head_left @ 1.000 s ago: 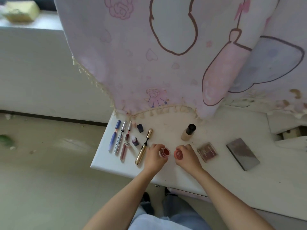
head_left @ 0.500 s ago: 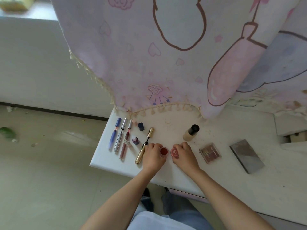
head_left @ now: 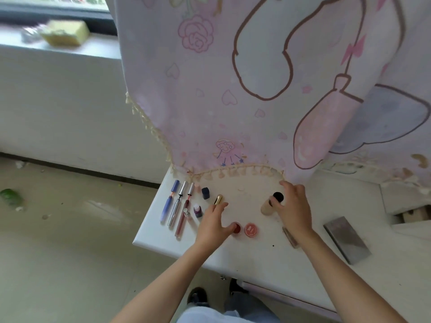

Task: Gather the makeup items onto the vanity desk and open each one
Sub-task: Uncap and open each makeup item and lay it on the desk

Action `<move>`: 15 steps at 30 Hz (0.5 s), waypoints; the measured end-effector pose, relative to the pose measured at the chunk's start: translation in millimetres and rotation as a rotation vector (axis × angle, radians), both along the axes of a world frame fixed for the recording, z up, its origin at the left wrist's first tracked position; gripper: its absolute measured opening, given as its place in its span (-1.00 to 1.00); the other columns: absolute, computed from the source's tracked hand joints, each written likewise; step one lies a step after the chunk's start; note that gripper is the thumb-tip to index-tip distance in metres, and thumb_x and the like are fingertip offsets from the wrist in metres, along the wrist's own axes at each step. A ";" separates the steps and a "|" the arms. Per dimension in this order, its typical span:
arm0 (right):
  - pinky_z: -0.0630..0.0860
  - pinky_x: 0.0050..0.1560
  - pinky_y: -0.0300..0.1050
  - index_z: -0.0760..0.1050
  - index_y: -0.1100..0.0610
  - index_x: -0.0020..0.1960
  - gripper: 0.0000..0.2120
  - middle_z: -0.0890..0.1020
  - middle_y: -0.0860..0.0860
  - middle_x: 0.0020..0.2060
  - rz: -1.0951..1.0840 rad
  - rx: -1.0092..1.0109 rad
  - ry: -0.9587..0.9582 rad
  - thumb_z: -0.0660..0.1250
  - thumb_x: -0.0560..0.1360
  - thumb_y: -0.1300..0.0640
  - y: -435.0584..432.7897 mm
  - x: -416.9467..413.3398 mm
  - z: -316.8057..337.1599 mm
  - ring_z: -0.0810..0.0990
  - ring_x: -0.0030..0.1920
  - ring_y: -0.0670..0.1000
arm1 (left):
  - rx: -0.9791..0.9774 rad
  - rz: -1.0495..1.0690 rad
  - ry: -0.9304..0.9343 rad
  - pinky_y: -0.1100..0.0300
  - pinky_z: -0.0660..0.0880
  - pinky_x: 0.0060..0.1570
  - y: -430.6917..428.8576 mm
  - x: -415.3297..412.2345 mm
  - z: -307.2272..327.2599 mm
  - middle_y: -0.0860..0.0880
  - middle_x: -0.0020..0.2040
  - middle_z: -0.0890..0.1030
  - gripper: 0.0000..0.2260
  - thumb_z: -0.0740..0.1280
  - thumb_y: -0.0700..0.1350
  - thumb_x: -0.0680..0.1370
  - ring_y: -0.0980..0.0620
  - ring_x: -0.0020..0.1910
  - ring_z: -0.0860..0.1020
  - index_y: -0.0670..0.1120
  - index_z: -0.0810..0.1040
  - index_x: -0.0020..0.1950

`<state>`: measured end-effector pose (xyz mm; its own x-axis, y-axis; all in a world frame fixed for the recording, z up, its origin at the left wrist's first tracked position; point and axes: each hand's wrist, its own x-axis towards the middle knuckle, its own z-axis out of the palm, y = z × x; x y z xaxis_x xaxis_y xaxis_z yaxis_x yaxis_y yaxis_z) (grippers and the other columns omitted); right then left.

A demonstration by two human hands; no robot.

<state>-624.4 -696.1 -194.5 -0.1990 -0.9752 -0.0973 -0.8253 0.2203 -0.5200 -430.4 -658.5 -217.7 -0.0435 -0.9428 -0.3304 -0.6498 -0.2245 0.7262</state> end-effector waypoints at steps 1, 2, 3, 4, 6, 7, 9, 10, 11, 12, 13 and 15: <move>0.43 -0.12 -0.09 0.36 0.11 0.31 -0.56 0.39 0.15 0.12 0.028 0.069 0.024 0.32 0.47 0.03 -4.8 -1.6 -0.2 0.50 0.03 0.16 | -0.017 0.006 0.003 0.13 0.40 0.23 -1.7 1.8 4.5 -0.04 0.30 0.37 -0.46 0.37 -0.09 0.47 0.00 0.26 0.39 -0.05 0.27 0.41; 0.42 -0.11 -0.09 0.36 0.11 0.30 -0.58 0.40 0.15 0.13 0.060 0.133 0.048 0.30 0.49 0.01 -8.2 -2.1 -1.0 0.50 0.05 0.16 | -0.040 0.008 0.005 0.14 0.40 0.23 -3.2 3.6 8.6 -0.04 0.30 0.38 -0.46 0.37 -0.09 0.47 0.00 0.26 0.39 -0.04 0.28 0.40; 0.42 -0.11 -0.09 0.38 0.12 0.27 -0.61 0.43 0.15 0.11 0.093 0.180 0.074 0.27 0.50 -0.01 -10.7 -2.0 -1.6 0.51 0.05 0.15 | -0.064 0.009 0.004 0.16 0.39 0.23 -4.4 5.4 12.3 -0.03 0.30 0.38 -0.47 0.37 -0.08 0.47 0.01 0.26 0.39 -0.04 0.29 0.40; 0.41 -0.14 -0.09 0.41 0.14 0.20 -0.67 0.47 0.15 0.07 0.125 0.206 0.107 0.25 0.51 -0.02 -12.6 -1.5 -1.9 0.52 0.01 0.15 | -0.084 0.011 0.000 0.17 0.38 0.22 -5.2 6.9 15.8 -0.03 0.30 0.39 -0.49 0.37 -0.08 0.47 0.01 0.26 0.39 -0.05 0.30 0.39; 0.33 -0.30 -0.12 0.41 0.18 0.00 -0.75 0.53 0.11 -0.09 0.175 0.220 0.168 0.21 0.53 -0.03 -14.6 -0.1 -0.2 0.52 -0.11 0.11 | -0.104 0.013 -0.003 0.19 0.36 0.21 -5.8 9.9 21.2 -0.02 0.30 0.39 -0.50 0.36 -0.08 0.47 0.02 0.27 0.39 -0.05 0.30 0.38; 0.27 -0.37 -0.15 0.38 0.18 -0.08 -0.75 0.51 0.07 -0.18 0.184 0.220 0.190 0.21 0.53 -0.03 -14.9 0.7 2.4 0.50 -0.17 0.08 | -0.107 0.012 -0.003 0.19 0.36 0.21 -5.9 11.4 23.5 -0.02 0.31 0.39 -0.49 0.36 -0.07 0.47 0.03 0.27 0.39 -0.05 0.30 0.38; 0.19 -0.43 -0.21 0.34 0.16 -0.16 -0.75 0.45 0.01 -0.29 0.186 0.200 0.214 0.21 0.53 -0.02 -13.6 2.9 10.2 0.46 -0.23 0.04 | -0.121 0.008 -0.006 0.17 0.37 0.21 -5.7 14.0 27.2 -0.01 0.31 0.39 -0.49 0.36 -0.07 0.47 0.02 0.26 0.40 -0.05 0.30 0.39; 0.19 -0.44 -0.22 0.33 0.15 -0.19 -0.75 0.44 0.00 -0.31 0.179 0.172 0.203 0.22 0.53 -0.02 -11.7 4.7 15.0 0.45 -0.25 0.03 | -0.133 0.007 -0.003 0.17 0.37 0.20 -5.8 15.3 29.2 -0.01 0.32 0.40 -0.49 0.36 -0.07 0.47 0.02 0.25 0.40 -0.04 0.30 0.39; 0.19 -0.44 -0.21 0.33 0.14 -0.22 -0.74 0.45 -0.01 -0.33 0.167 0.135 0.176 0.24 0.52 -0.02 -9.5 7.4 21.0 0.45 -0.27 0.03 | -0.142 0.006 0.003 0.18 0.36 0.20 -6.0 16.5 31.7 -0.01 0.32 0.40 -0.49 0.36 -0.06 0.47 0.03 0.25 0.40 -0.04 0.31 0.38; 0.21 -0.43 -0.20 0.34 0.14 -0.23 -0.74 0.46 -0.01 -0.34 0.158 0.095 0.138 0.25 0.51 -0.01 -7.4 10.9 28.0 0.45 -0.28 0.03 | -0.152 0.005 0.009 0.19 0.35 0.20 -6.5 17.3 34.9 -0.01 0.31 0.39 -0.50 0.36 -0.06 0.47 0.03 0.25 0.40 -0.03 0.31 0.38; 0.24 -0.41 -0.18 0.37 0.16 -0.23 -0.74 0.48 0.00 -0.34 0.153 0.058 0.094 0.27 0.50 -0.01 -5.7 15.0 36.9 0.46 -0.29 0.04 | -0.163 0.000 0.017 0.20 0.34 0.20 -7.1 17.6 38.3 -0.01 0.31 0.39 -0.50 0.36 -0.06 0.47 0.03 0.25 0.40 -0.03 0.31 0.38; 0.28 -0.38 -0.16 0.43 0.18 -0.23 -0.76 0.51 0.01 -0.35 0.162 -0.002 -0.011 0.31 0.48 0.01 -3.0 24.4 57.5 0.46 -0.31 0.03 | -0.189 -0.025 0.045 0.21 0.34 0.20 -8.9 17.7 45.9 -0.01 0.31 0.39 -0.49 0.37 -0.04 0.46 0.03 0.25 0.39 -0.02 0.32 0.37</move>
<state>-600.0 -699.1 -137.0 -0.0382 -0.9946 -0.0969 -0.8444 0.0840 -0.5290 -412.7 -667.4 -171.7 -0.0784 -0.9863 -0.1451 -0.6194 -0.0659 0.7823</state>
